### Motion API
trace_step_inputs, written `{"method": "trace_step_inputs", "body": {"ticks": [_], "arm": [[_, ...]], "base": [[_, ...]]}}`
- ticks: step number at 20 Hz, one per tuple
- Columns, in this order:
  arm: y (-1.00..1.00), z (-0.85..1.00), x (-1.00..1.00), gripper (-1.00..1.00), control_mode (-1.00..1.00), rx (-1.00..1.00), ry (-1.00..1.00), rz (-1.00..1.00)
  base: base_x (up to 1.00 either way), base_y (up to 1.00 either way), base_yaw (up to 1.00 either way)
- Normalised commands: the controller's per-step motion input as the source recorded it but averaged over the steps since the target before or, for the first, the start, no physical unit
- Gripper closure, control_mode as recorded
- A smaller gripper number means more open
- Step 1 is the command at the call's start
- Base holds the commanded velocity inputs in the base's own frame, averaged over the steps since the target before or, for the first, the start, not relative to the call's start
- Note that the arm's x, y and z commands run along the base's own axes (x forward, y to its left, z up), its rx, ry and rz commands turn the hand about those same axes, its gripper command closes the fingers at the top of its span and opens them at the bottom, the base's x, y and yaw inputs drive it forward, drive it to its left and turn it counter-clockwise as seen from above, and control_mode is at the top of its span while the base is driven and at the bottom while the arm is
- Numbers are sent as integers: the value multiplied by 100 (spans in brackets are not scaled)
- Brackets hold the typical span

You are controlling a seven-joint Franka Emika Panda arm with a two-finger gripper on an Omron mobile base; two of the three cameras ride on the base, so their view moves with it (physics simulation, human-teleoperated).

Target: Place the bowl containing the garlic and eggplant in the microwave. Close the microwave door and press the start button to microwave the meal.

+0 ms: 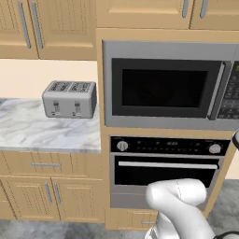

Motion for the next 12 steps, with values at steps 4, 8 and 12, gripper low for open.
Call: {"method": "trace_step_inputs", "body": {"ticks": [4,8,12], "arm": [[-4,-17,26,100,-100,0,-1,0],[0,-14,31,100,-100,0,0,0],[-15,-18,25,100,-100,0,-1,0]], "base": [[0,0,0],[0,0,0],[0,0,0]]}}
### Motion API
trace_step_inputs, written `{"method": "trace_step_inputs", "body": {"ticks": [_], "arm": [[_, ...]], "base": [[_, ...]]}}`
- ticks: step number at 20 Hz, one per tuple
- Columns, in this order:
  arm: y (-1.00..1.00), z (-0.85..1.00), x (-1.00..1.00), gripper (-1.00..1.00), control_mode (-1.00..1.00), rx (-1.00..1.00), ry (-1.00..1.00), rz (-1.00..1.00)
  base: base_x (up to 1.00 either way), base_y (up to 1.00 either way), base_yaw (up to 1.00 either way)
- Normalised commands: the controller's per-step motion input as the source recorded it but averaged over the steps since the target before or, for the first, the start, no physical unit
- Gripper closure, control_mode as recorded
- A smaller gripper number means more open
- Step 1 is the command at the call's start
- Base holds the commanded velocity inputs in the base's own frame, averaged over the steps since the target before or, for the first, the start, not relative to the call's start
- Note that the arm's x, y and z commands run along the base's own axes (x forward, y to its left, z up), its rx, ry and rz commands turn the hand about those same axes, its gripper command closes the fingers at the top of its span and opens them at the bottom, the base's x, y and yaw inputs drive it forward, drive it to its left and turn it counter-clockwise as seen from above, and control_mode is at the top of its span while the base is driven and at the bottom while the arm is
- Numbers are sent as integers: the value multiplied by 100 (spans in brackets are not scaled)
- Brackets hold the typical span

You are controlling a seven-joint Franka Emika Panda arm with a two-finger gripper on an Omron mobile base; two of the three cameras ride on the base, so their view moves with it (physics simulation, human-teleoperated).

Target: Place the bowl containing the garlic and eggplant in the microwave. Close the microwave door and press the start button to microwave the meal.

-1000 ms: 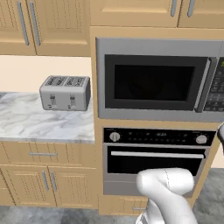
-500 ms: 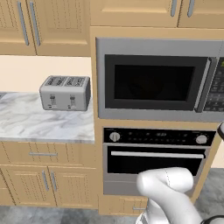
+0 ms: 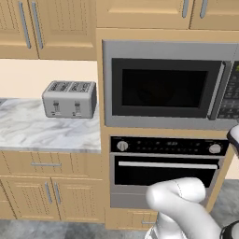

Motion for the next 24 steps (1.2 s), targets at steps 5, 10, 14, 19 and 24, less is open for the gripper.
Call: {"method": "trace_step_inputs", "body": {"ticks": [5,10,14,19,24], "arm": [[-20,-14,27,100,-100,0,0,0],[-32,-3,24,100,-100,1,0,0],[-28,-11,25,100,-100,0,0,0],[-11,-26,21,100,-100,0,-2,0],[0,-25,25,100,-100,0,-5,0]], "base": [[0,0,0],[0,0,0],[0,0,0],[0,0,0],[0,0,0]]}}
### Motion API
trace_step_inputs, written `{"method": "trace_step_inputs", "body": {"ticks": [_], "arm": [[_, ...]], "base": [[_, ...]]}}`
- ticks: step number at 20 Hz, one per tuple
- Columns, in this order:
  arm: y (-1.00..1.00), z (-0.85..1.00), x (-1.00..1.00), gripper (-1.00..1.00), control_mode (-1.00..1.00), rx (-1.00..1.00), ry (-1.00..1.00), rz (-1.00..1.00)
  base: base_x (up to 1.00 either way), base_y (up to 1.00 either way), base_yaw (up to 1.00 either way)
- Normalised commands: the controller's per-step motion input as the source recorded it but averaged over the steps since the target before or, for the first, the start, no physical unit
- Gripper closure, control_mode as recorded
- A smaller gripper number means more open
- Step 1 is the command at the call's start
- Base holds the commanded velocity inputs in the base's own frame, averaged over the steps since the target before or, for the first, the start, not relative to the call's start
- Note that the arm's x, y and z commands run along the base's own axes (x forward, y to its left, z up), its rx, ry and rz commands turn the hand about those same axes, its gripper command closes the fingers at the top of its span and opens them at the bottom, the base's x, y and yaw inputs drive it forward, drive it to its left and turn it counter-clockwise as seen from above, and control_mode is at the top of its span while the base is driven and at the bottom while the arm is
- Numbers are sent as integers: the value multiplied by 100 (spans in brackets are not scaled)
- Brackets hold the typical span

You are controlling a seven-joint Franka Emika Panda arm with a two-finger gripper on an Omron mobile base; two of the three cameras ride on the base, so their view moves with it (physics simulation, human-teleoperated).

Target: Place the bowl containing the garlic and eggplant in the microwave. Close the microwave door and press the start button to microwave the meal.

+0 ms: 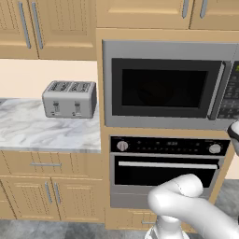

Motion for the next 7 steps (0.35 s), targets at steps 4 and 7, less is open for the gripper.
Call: {"method": "trace_step_inputs", "body": {"ticks": [4,7], "arm": [[10,-17,42,100,-100,0,-4,-5],[18,-9,58,100,-100,0,0,-12]], "base": [[0,0,0],[0,0,0]]}}
